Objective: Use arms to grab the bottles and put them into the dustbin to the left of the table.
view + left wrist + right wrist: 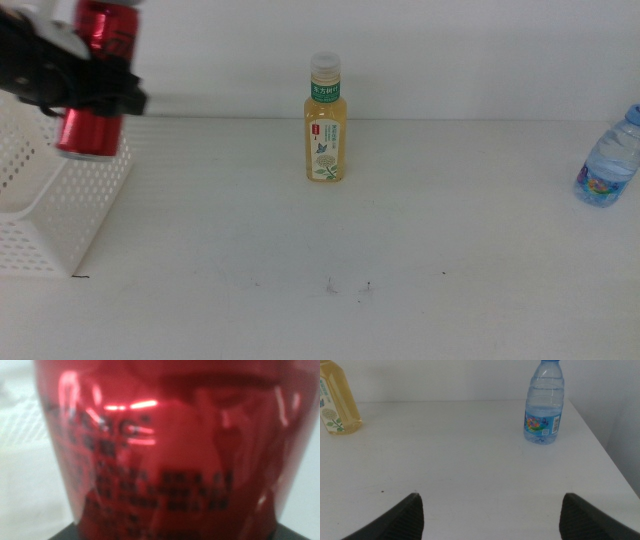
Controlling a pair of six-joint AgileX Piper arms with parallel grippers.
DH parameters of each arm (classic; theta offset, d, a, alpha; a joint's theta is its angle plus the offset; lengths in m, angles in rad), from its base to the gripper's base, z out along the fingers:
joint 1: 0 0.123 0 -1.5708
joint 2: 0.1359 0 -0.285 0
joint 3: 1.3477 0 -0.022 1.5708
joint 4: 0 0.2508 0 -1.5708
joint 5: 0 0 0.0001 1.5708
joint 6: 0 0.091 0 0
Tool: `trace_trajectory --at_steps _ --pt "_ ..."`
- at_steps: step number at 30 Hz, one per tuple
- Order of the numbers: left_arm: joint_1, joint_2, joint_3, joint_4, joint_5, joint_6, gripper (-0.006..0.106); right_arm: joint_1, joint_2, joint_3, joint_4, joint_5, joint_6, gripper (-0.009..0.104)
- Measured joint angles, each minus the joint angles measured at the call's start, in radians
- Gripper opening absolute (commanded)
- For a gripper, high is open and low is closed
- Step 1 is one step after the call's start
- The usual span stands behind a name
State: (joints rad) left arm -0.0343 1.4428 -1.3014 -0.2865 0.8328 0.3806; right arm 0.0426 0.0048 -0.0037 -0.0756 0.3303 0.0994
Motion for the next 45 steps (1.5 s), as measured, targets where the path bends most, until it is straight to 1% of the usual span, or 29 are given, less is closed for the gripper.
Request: trace_trajectory --at_steps 4,11,17,22,29,39,42,45 --pt "0.098 0.086 -0.096 -0.002 0.125 0.024 0.035 0.000 0.000 0.000 0.000 0.000 0.000 0.086" --pt "0.190 0.228 -0.266 0.017 0.282 0.038 0.035 0.000 0.000 0.000 0.000 0.000 0.000 0.086" --pt "0.262 0.348 -0.411 0.030 0.381 0.038 0.035 0.000 0.000 0.000 0.000 0.000 0.000 0.086" --pt "0.314 0.433 -0.504 0.062 0.395 0.064 0.035 0.000 0.000 0.000 0.000 0.000 0.000 0.086" --pt "0.354 0.504 -0.524 0.089 0.373 0.140 0.035 0.000 0.000 0.000 0.000 0.000 0.000 0.086" --pt "0.354 0.627 -0.524 0.100 0.360 0.187 0.035 0.000 0.000 0.000 0.000 0.000 0.000 0.086" --pt "0.354 0.652 -0.524 0.124 0.351 0.189 0.037 0.000 0.000 0.000 0.000 0.000 0.000 0.086" --pt "0.354 0.666 -0.524 0.136 0.339 0.191 0.042 0.000 0.000 0.000 0.000 0.000 0.000 0.086"
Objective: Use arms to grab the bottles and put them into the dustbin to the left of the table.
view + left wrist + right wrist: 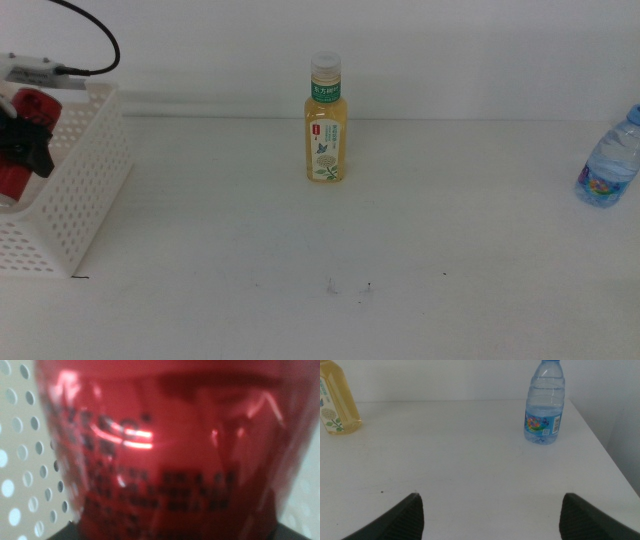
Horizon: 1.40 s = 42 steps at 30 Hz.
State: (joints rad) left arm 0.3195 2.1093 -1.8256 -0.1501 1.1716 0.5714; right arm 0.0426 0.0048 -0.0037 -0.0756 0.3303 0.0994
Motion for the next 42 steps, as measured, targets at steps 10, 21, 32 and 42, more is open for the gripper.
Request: trace_trajectory --at_steps 10,21,32,42 --pt "0.000 0.010 -0.004 0.010 -0.023 0.004 0.094 0.000 0.000 0.000 0.000 0.000 0.000 0.086" --pt "-0.031 -0.069 -0.006 0.011 0.034 -0.043 0.094 0.000 0.000 0.000 0.000 0.000 0.000 0.086" --pt "-0.201 -0.378 0.050 -0.040 0.041 -0.084 0.094 0.000 0.000 0.000 0.000 0.000 0.000 0.086" --pt "-0.453 -0.679 0.439 -0.157 -0.254 -0.140 0.094 0.000 0.000 0.000 0.000 0.000 0.000 0.086"
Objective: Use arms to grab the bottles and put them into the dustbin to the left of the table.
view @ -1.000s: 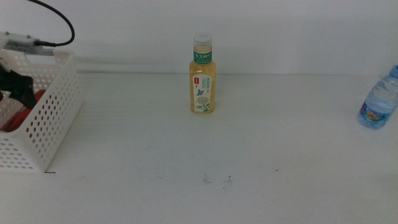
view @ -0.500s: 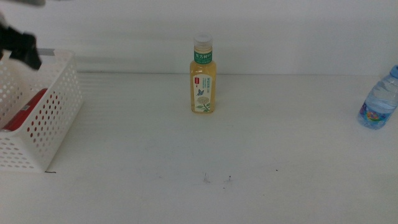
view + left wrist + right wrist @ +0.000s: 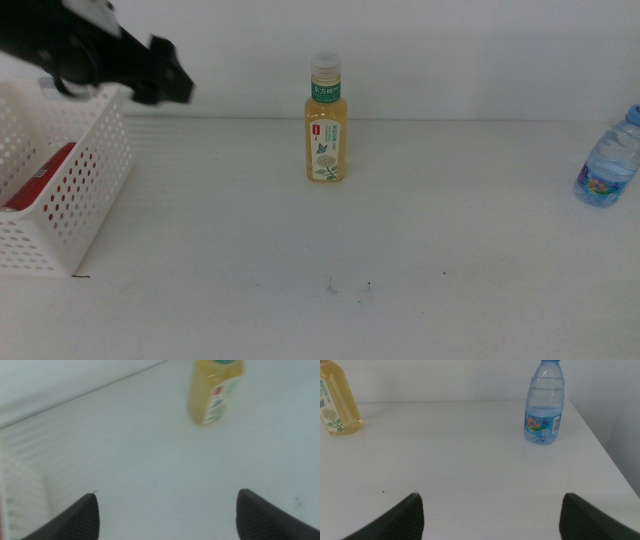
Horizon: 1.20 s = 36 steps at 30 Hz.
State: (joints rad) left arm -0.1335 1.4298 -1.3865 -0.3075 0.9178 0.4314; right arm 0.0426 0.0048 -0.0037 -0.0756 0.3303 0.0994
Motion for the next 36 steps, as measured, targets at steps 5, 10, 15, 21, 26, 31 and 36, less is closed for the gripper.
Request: trace_trajectory --at_steps 5,10,15,21,26,31,36 --pt "-0.109 -0.117 0.227 -0.039 -0.240 -0.015 0.094 0.000 0.000 0.000 0.000 0.000 0.000 0.086" --pt "-0.191 -0.198 0.454 -0.087 -0.502 -0.006 0.094 0.000 0.000 0.000 0.000 0.000 0.000 0.086" --pt "-0.271 -0.248 0.645 -0.136 -0.738 -0.002 0.094 0.000 0.000 0.000 0.000 0.000 0.000 0.086" --pt "-0.372 -0.298 0.838 -0.150 -0.998 -0.040 0.094 0.000 0.000 0.000 0.000 0.000 0.000 0.086" --pt "-0.459 -0.341 0.945 -0.150 -1.162 -0.073 0.094 0.000 0.000 0.000 0.000 0.000 0.000 0.086" --pt "-0.496 -0.361 0.979 -0.151 -1.224 -0.081 0.094 0.000 0.000 0.000 0.000 0.000 0.000 0.086" --pt "-0.498 -0.361 0.979 -0.151 -1.238 -0.086 0.094 0.000 0.000 0.000 0.000 0.000 0.000 0.086"
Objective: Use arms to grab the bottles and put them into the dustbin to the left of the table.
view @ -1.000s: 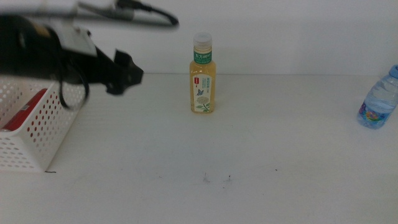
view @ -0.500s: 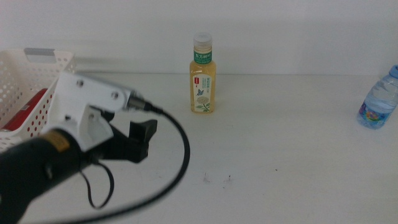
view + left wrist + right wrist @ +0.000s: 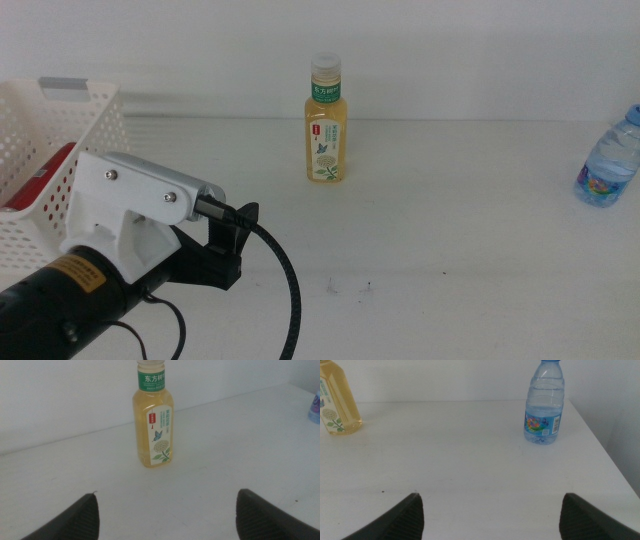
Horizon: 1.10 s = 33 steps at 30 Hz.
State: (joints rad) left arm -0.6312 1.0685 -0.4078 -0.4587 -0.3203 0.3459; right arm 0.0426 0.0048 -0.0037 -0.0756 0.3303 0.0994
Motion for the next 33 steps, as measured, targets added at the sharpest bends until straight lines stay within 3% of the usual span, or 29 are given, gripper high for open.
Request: trace_trajectory --at_steps 13,23,33 --pt "0.000 0.043 0.000 0.009 -0.058 -0.002 0.094 0.000 0.000 0.000 0.000 0.000 0.000 0.086" --pt "-0.048 0.250 -0.006 0.094 -0.269 -0.112 0.094 0.000 0.000 0.000 0.000 0.000 0.000 0.086" --pt "-0.050 0.517 -0.213 0.122 -0.312 -0.150 0.094 0.000 0.000 0.000 0.000 0.000 0.000 0.086"
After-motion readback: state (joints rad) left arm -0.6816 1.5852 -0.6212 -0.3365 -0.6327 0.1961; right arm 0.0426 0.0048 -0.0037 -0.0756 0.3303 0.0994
